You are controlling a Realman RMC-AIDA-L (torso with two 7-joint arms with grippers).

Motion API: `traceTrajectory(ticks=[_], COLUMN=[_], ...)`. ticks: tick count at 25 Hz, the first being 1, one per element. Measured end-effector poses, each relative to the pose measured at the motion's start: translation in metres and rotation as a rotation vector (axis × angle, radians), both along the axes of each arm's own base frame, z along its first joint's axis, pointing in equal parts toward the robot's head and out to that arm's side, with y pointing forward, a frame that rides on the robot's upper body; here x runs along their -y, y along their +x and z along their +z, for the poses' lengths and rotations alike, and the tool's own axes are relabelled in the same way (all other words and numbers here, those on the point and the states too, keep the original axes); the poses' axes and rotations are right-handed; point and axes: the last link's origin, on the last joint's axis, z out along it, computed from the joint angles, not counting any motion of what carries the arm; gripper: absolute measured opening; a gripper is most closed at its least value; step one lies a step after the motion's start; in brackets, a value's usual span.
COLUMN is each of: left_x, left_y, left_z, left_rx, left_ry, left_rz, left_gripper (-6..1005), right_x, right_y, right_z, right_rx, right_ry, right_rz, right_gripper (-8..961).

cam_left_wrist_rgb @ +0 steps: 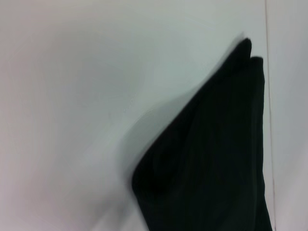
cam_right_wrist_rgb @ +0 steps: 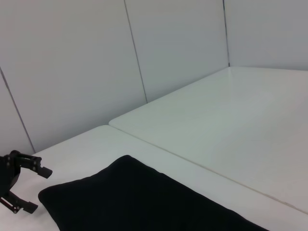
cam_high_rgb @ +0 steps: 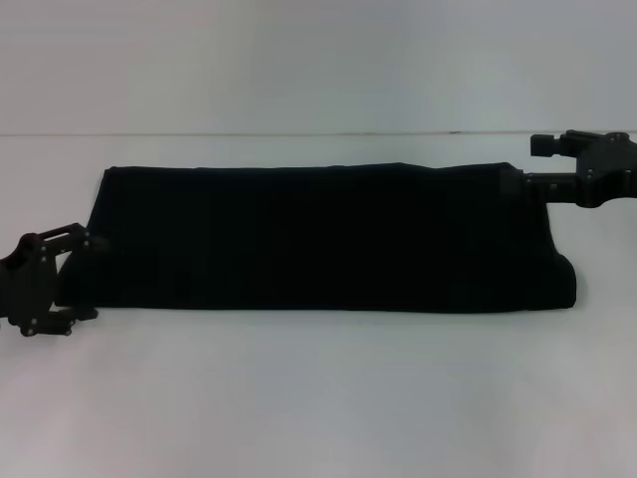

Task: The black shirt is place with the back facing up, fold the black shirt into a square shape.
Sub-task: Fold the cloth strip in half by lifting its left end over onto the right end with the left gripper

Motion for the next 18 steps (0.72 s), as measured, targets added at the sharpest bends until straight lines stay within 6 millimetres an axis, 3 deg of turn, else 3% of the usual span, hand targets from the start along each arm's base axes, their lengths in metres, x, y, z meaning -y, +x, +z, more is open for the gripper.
traceTrajectory(ticks=[18], left_x=[-0.003], left_y=[-0.013], left_z=[-0.007], left_rx=[-0.050], left_ry=[0.035], left_rz=[0.053], left_gripper=[937], right_x=[-0.003], right_y=[0.000], right_z=[-0.002], right_rx=[-0.001], right_ry=[0.017], right_rz=[-0.010], right_gripper=[926])
